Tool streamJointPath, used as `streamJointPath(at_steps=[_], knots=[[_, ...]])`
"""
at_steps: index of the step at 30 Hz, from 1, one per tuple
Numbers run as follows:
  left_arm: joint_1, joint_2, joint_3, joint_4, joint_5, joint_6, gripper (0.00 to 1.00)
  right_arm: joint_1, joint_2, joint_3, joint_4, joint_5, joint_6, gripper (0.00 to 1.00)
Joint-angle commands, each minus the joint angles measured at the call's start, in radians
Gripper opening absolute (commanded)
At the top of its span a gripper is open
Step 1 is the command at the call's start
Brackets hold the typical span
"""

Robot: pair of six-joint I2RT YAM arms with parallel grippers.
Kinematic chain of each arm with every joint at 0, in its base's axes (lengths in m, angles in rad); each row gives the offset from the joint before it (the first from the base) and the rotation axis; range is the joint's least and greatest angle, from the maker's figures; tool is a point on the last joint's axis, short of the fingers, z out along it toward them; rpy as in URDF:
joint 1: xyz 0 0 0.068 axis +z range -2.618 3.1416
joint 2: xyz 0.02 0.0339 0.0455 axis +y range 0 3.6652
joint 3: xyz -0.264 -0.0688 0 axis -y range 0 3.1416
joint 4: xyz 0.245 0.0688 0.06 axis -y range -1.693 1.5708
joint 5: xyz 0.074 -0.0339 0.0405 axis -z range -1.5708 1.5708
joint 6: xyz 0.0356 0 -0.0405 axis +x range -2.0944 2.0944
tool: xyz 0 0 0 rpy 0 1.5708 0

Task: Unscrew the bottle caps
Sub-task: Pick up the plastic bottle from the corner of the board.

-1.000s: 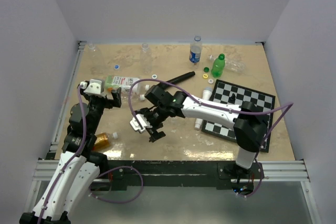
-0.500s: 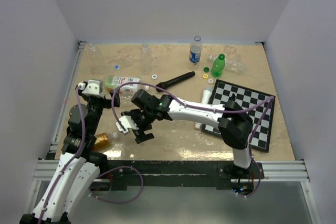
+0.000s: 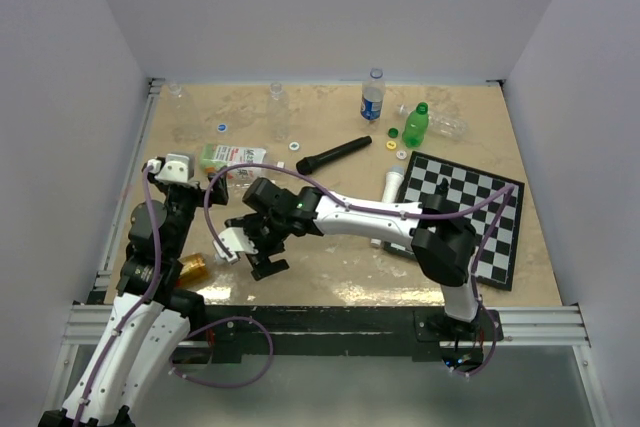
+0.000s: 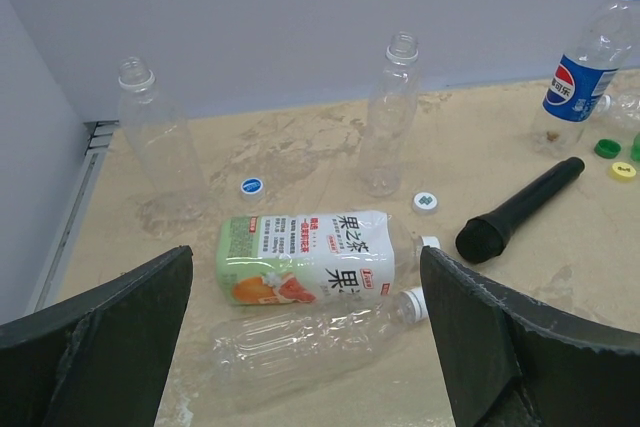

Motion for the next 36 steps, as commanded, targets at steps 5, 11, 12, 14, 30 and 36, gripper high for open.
streamJointPath(at_steps=[5, 11, 12, 14, 30, 36], knots=[[0.003, -0.012, -0.005, 0.035, 0.018, 0.001, 1.00, 0.027, 0.031, 0.062, 0.011, 0.013, 0.029, 0.98], [0.003, -0.010, -0.007, 0.035, 0.021, -0.001, 1.00, 0.036, 0.040, 0.070, 0.011, 0.021, 0.036, 0.98], [0.003, -0.012, -0.007, 0.036, 0.023, -0.001, 1.00, 0.036, 0.042, 0.070, 0.010, 0.021, 0.037, 0.98], [0.003, -0.012, -0.008, 0.035, 0.024, 0.001, 1.00, 0.039, 0.045, 0.073, 0.014, 0.021, 0.040, 0.98], [0.003, -0.010, -0.008, 0.036, 0.034, 0.001, 1.00, 0.056, 0.065, 0.092, 0.011, 0.035, 0.051, 0.98], [0.003, -0.012, -0.008, 0.038, 0.038, 0.001, 1.00, 0.057, 0.069, 0.096, 0.010, 0.042, 0.054, 0.98]])
